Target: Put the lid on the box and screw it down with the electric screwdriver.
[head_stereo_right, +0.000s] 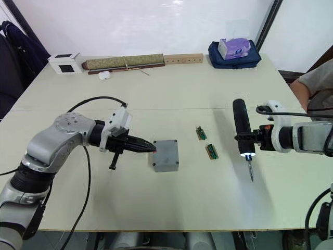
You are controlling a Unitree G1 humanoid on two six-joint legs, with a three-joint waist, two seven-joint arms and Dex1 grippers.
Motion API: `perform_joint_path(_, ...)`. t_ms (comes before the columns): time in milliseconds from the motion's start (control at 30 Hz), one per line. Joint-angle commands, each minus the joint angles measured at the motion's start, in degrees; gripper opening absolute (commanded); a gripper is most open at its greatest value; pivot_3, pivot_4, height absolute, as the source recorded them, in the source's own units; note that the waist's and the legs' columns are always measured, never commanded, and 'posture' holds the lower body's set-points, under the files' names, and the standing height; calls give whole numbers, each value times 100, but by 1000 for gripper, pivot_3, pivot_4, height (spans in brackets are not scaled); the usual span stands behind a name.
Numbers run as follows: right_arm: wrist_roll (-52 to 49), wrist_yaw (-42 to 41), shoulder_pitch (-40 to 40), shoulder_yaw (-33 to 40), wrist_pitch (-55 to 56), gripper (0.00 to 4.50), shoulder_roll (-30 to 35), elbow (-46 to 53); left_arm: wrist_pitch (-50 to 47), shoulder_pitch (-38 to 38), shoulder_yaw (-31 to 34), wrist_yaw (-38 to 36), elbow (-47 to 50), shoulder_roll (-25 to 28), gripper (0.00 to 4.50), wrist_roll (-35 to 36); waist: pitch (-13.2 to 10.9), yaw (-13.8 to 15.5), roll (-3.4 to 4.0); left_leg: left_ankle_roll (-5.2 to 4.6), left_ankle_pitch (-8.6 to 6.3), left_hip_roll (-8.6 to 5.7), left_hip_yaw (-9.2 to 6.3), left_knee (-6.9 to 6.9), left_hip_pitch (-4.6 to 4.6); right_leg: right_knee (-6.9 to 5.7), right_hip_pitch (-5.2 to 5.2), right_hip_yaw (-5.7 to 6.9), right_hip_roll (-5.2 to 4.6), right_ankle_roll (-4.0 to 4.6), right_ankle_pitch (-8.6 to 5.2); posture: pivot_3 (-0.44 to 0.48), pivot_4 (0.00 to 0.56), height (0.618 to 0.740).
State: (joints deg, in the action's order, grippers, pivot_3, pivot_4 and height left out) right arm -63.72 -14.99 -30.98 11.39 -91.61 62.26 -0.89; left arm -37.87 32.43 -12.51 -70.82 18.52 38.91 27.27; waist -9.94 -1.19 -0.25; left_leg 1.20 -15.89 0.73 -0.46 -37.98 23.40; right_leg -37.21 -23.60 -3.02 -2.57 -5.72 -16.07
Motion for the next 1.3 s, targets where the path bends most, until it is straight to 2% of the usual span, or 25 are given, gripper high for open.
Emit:
perform_joint_path(33, 717, -821, -165, -700, 448, 1794, 352, -331, -220, -157, 87, 342, 501, -71, 0, 201, -5, 6, -8, 0, 0, 2, 1, 0, 0, 0, 0, 1, 2, 0, 0, 0, 150, 740)
perform_joint_path(233, 1758, -1845, -255, -1646, 1231, 1794, 520, -857, -381, -246, 142, 642, 699, -95, 0, 271, -7, 24, -6, 0, 0, -1, 6, -2, 3, 0, -4, 0, 0, -1, 0, 0, 150, 740)
perform_joint_path(400, 2411, -2354, -281, -2044, 1627, 1794, 511, -1045, -407, -275, 143, 759, 725, -73, 0, 352, -7, 21, -16, 0, 0, -1, 5, -8, -2, 0, 5, 1, 1, -3, 2, 0, 150, 740)
perform_joint_path(433, 2497, -2419, -292, -2079, 1658, 2804, 493, -1036, -400, -268, 141, 757, 708, -61, 0, 358, -7, 21, -17, 0, 0, -1, 5, -11, -3, 1, 7, 1, 0, -6, 3, 0, 150, 740)
perform_joint_path(467, 2561, -2462, -304, -2085, 1653, 2958, 465, -1033, -392, -245, 141, 741, 669, -49, 0, 364, -7, 25, -16, 0, 0, -1, 6, -15, -2, 2, 8, 1, -1, -8, 5, 0, 150, 740)
perform_joint_path(533, 2712, -2524, -315, -2088, 1666, 3810, 425, -1025, -372, -200, 136, 717, 586, -33, 0, 369, -7, 31, -17, 0, 0, -2, 6, -17, -3, 1, 9, 0, -3, -10, 6, 0, 150, 740)
perform_joint_path(600, 2851, -2572, -309, -2082, 1695, 4466, 401, -1003, -345, -180, 129, 699, 534, -23, 0, 367, -7, 46, -17, 0, 0, -3, 5, -19, -3, 2, 12, 1, -3, -10, 5, 0, 150, 740)
perform_joint_path(767, 2922, -2625, -466, -1611, 1633, 4466, 291, -1028, -175, -2, 150, 626, 285, 6, 0, 272, -8, 44, -17, 1, 0, -5, 5, -20, -2, 2, 12, 0, -5, -11, 6, 0, 150, 740)
perform_joint_path(867, 3121, -2631, -781, -1350, 2030, 4466, 432, -732, -314, 355, 482, 706, -82, -32, 0, 471, -12, 43, -9, 1, 0, -7, 6, -20, 1, -2, 5, 0, -4, -11, 7, 0, 150, 740)
perform_joint_path(1033, 3123, -2849, -1245, -755, 2785, 4466, 199, -708, 79, 472, 463, 742, -639, 153, 0, 3, -12, 7, -8, 1, 0, -5, 8, -11, -3, -3, 2, 0, 0, -11, 7, 0, 150, 740)
perform_joint_path(1100, 2907, -3045, -1150, -494, 2936, 4466, 21, -400, 290, 476, 417, 858, -784, 93, 0, -194, -12, 28, -10, 1, 0, -3, 3, -8, -2, -2, 2, 3, 4, -11, 6, 0, 150, 740)
perform_joint_path(1167, 2561, -3305, -538, -292, 3114, 4466, -200, 679, 358, 327, 279, 722, -791, 189, 0, -314, -11, 38, -12, 1, 0, -2, 3, -8, 0, -3, 2, 3, 2, -11, 6, 0, 150, 740)
perform_joint_path(1233, 2477, -3393, -143, -236, 3217, 4466, -303, 1295, 406, 245, 193, 614, -803, 272, 0, -402, -11, 46, -12, 1, 0, -1, -3, -8, 0, -2, 6, 5, 2, -11, 6, 0, 150, 740)
perform_joint_path(1300, 2695, -3527, 579, -614, 3709, 4466, -305, 2367, 588, 49, 87, 620, -896, 360, 0, -635, -11, 63, -10, 1, 0, 0, -5, -9, 5, -3, 2, 4, -6, -11, 6, 0, 150, 740)
